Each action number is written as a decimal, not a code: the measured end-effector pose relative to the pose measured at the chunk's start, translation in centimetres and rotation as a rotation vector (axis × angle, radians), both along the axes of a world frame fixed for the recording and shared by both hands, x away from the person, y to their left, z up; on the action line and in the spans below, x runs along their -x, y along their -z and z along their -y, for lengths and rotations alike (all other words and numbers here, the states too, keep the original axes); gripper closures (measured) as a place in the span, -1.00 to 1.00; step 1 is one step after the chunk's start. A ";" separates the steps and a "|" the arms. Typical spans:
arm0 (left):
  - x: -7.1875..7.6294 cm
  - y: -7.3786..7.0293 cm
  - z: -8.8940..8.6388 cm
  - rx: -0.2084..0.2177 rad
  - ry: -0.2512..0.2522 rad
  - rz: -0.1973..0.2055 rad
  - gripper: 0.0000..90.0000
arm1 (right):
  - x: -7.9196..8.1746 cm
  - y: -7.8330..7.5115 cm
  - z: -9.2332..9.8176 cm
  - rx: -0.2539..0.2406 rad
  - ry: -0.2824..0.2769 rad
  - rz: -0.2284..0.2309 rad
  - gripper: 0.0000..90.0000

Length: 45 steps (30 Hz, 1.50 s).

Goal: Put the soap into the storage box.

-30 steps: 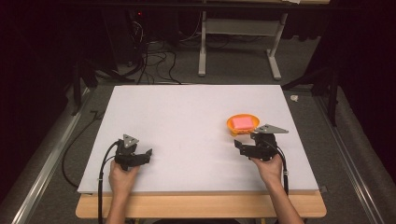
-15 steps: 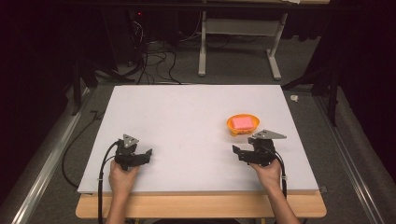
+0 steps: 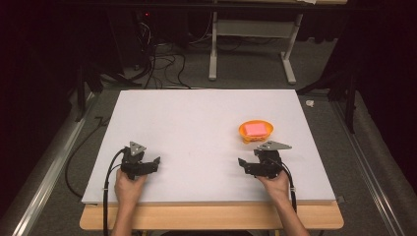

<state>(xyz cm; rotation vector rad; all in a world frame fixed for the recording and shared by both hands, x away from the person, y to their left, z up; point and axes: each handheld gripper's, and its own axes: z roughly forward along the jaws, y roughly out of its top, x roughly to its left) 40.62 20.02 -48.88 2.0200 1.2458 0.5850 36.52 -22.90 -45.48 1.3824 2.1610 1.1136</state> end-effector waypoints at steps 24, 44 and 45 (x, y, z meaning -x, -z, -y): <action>0.0 0.0 0.0 -0.002 0.000 0.001 -0.51 | -1.2 2.4 -0.6 0.101 0.034 -0.013 -0.42; 0.0 0.0 0.0 0.002 -0.003 0.001 -0.51 | -1.3 2.9 -1.0 0.157 0.035 -0.014 -0.45; 0.0 0.0 0.0 0.003 -0.003 0.001 -0.52 | -1.3 2.9 -1.0 0.157 0.035 -0.011 -0.45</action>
